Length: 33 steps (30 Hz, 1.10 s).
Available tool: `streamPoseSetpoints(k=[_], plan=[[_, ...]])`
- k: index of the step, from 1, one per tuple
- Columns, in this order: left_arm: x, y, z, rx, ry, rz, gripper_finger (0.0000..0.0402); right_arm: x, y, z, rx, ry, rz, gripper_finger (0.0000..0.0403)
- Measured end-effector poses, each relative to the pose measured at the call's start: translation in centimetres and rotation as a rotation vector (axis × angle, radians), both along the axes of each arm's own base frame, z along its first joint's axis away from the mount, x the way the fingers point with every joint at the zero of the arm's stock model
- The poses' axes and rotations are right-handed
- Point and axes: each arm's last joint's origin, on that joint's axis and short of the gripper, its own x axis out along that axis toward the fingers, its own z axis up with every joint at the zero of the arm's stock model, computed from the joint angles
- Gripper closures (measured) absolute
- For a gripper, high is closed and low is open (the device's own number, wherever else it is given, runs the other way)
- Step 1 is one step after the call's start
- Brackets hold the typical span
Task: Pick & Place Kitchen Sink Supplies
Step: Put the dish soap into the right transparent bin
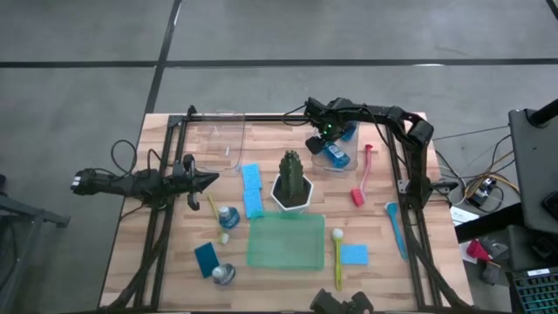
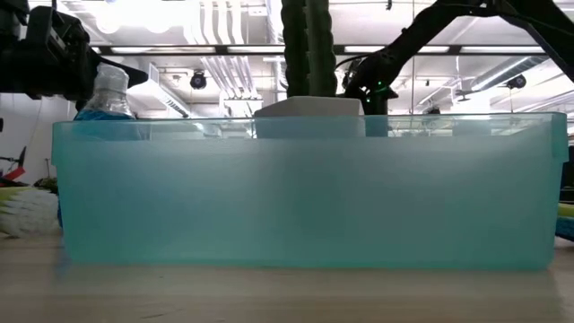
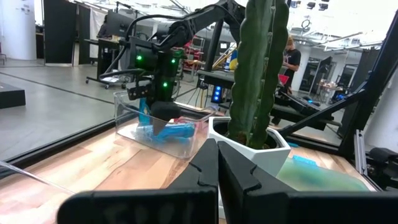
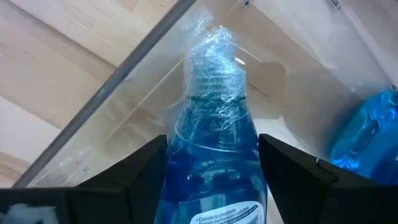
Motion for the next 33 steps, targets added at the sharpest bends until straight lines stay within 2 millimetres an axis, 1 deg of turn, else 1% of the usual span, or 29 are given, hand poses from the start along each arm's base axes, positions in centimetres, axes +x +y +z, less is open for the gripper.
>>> streamPoseSetpoints(k=[4,11,15,20,28,33], plan=[[0.0,0.0,0.0,0.000,0.000,0.000,0.0401,0.0,0.0,0.0,0.000,-0.001,0.002,0.0186],[0.0,0.0,0.0,0.000,0.000,0.000,0.0401,0.0,0.0,0.0,0.004,-0.005,0.007,0.0262],[0.0,0.0,0.0,0.000,0.000,0.000,0.0401,-0.1,0.1,0.4,0.003,-0.013,0.008,0.0291],[0.0,0.0,0.0,0.000,0.000,0.000,0.0401,-0.3,0.2,1.9,-0.021,-0.044,0.008,0.0297],[0.0,0.0,0.0,0.000,0.000,0.000,0.0401,-1.1,0.7,5.6,-0.116,-0.112,-0.006,0.0297],[0.0,0.0,0.0,0.000,0.000,0.000,0.0401,-1.1,1.1,8.0,-0.202,-0.219,-0.003,0.0297]])
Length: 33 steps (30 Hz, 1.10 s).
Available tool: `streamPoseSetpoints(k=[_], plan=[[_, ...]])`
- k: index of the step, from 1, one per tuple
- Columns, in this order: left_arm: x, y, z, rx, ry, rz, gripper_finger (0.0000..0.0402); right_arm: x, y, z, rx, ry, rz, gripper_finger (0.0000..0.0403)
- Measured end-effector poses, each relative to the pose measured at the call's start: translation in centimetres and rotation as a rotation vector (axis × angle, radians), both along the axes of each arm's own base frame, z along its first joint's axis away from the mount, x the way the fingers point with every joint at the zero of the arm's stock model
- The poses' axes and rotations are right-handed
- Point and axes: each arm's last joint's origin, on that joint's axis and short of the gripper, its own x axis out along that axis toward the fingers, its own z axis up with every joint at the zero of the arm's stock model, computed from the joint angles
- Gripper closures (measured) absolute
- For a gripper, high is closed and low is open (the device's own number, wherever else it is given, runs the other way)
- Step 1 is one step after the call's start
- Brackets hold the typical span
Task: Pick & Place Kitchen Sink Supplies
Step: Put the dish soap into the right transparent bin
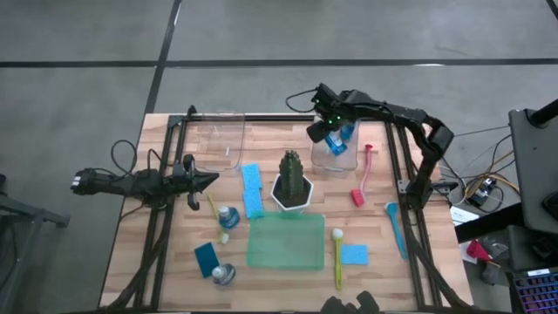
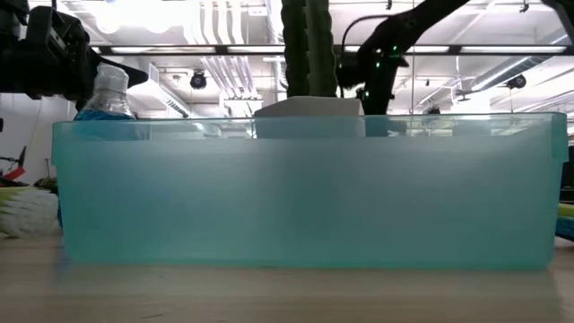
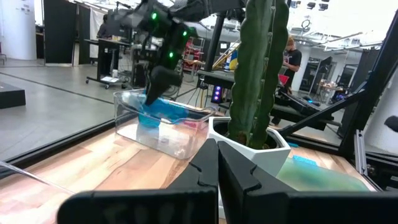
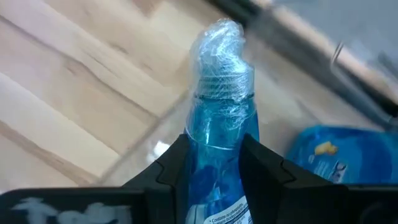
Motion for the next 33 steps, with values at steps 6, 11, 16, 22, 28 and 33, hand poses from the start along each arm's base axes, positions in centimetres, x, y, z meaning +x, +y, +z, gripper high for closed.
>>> streamPoseSetpoints(k=[6,11,16,22,28,33], plan=[[0.0,0.0,0.0,0.000,0.000,0.000,0.0401,-0.5,1.6,1.1,-0.138,-0.117,-0.009,0.0297],[0.0,0.0,0.0,0.000,-0.001,0.000,0.0401,-2.2,3.2,0.5,-0.247,-0.275,-0.062,0.0297],[0.0,0.0,0.0,0.000,0.000,0.000,0.0401,-3.9,4.8,-0.3,-0.382,-0.434,-0.050,0.0294],[0.0,0.0,0.0,0.000,-0.001,0.000,0.0401,-5.3,6.2,-2.7,-0.492,-0.544,0.000,0.0293],[0.0,0.0,0.0,0.000,0.000,0.000,0.0401,-6.2,6.7,-5.1,-0.544,-0.623,-0.013,0.0292],[0.0,0.0,0.0,0.000,0.000,0.000,0.0401,-6.5,7.0,-6.0,-0.593,-0.643,0.024,0.0292]])
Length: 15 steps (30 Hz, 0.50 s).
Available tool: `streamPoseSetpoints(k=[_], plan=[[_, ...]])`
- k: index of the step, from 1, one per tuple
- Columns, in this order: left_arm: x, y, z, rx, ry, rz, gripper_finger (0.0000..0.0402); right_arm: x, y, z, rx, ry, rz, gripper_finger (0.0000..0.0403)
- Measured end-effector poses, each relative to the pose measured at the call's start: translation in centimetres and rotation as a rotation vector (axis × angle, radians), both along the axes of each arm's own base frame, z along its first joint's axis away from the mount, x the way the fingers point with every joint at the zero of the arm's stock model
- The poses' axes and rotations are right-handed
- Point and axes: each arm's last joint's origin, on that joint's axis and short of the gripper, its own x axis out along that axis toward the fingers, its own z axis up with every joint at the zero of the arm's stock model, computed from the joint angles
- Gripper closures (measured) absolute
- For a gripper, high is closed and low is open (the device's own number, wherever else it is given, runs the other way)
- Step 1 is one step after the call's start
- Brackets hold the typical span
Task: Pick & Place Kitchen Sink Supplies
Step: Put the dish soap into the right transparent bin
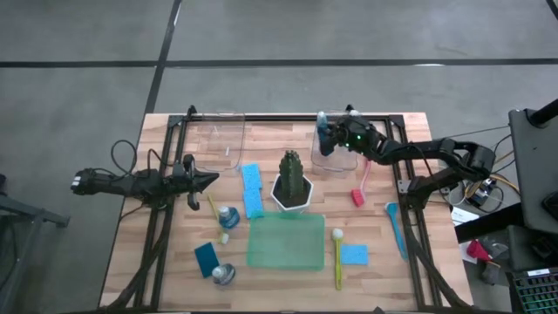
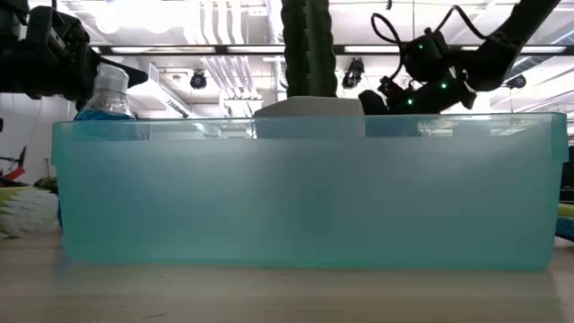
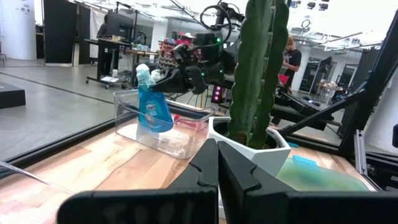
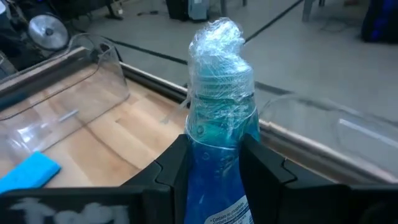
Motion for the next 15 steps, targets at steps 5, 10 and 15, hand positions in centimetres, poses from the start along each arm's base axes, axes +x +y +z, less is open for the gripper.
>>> streamPoseSetpoints(k=[5,10,15], plan=[[0.0,0.0,0.0,0.000,0.000,0.000,0.0401,-0.3,0.2,-0.8,-0.024,0.019,0.010,0.0291],[0.0,0.0,0.0,0.000,0.000,0.000,0.0401,-0.4,0.2,-1.8,-0.049,0.021,0.002,0.0291],[0.0,0.0,0.0,0.000,0.000,-0.001,0.0401,-0.4,0.2,-3.1,-0.018,0.019,-0.009,0.0291]])
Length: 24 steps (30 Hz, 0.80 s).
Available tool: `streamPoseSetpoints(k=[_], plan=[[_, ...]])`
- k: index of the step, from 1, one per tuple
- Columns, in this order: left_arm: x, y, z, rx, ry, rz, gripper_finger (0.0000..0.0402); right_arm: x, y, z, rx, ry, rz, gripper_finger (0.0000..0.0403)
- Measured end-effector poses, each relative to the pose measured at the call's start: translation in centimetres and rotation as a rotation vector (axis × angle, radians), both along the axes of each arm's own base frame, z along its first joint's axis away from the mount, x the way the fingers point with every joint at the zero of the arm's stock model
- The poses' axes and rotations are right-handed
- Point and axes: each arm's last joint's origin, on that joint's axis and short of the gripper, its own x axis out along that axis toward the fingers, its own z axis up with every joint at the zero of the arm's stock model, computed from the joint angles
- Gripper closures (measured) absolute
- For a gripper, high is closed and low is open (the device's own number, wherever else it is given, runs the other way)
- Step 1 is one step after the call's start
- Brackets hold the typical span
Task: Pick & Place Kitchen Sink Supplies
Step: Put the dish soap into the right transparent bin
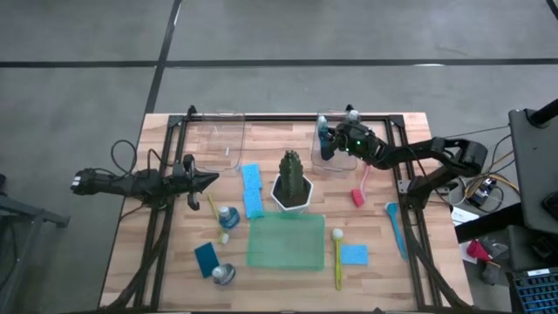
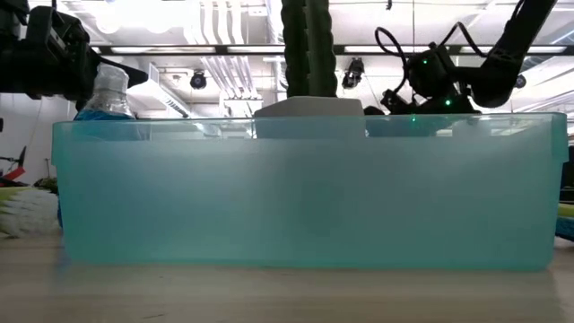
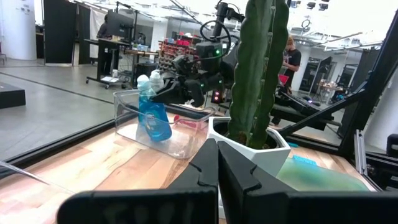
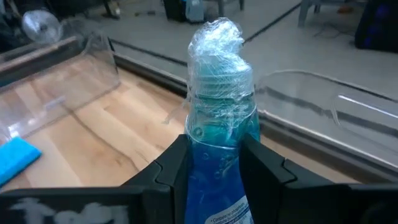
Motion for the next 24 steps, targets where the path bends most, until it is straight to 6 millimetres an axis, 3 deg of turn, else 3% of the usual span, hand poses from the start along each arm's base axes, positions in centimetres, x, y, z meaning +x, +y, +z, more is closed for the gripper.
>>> streamPoseSetpoints(k=[7,12,18,24], plan=[[0.0,0.0,0.0,0.000,0.000,0.000,0.0401,0.2,0.4,-0.9,-0.023,-0.016,0.019,0.0289],[0.0,0.0,0.0,0.000,0.000,0.000,0.0401,0.0,0.8,-0.9,-0.012,-0.020,0.028,0.0258],[0.0,0.0,0.0,0.000,0.000,0.000,0.0401,-1.2,1.6,-1.2,0.043,-0.057,0.020,0.0217],[0.0,0.0,0.0,0.000,0.000,0.001,0.0401,-2.5,2.3,-1.2,0.054,-0.066,0.006,0.0201]])
